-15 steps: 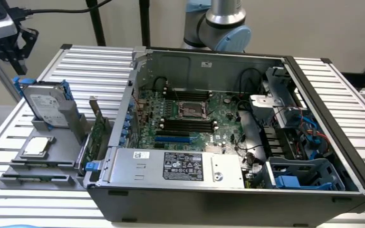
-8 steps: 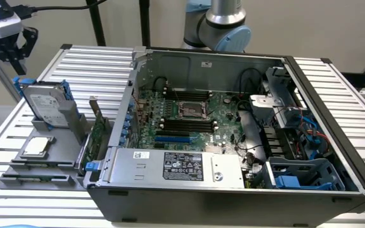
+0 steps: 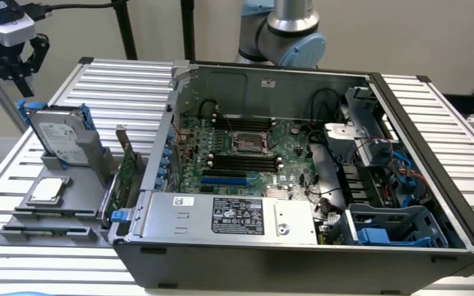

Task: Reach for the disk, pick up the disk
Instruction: 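Reach for the disk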

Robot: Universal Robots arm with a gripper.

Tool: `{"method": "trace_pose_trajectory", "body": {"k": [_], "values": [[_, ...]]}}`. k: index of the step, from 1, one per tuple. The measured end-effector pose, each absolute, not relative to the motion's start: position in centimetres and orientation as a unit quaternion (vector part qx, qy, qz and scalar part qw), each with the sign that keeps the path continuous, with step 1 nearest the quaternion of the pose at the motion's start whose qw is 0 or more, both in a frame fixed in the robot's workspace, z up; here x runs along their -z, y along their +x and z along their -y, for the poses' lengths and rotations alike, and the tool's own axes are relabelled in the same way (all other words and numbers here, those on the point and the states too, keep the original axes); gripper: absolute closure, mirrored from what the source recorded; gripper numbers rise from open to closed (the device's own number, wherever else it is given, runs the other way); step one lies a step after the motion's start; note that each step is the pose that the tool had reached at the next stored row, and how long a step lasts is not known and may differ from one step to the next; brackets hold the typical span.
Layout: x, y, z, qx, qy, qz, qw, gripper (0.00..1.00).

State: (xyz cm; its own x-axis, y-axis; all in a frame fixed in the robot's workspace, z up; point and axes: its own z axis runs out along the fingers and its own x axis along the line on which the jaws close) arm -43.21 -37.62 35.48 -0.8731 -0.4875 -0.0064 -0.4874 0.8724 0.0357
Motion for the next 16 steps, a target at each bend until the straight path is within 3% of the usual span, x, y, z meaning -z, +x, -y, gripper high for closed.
{"method": "trace_pose_trajectory", "body": {"k": [16], "values": [[-35.6, -43.2, 37.62, 0.014, 0.382, 0.924, -0.011, 0.89]]}}
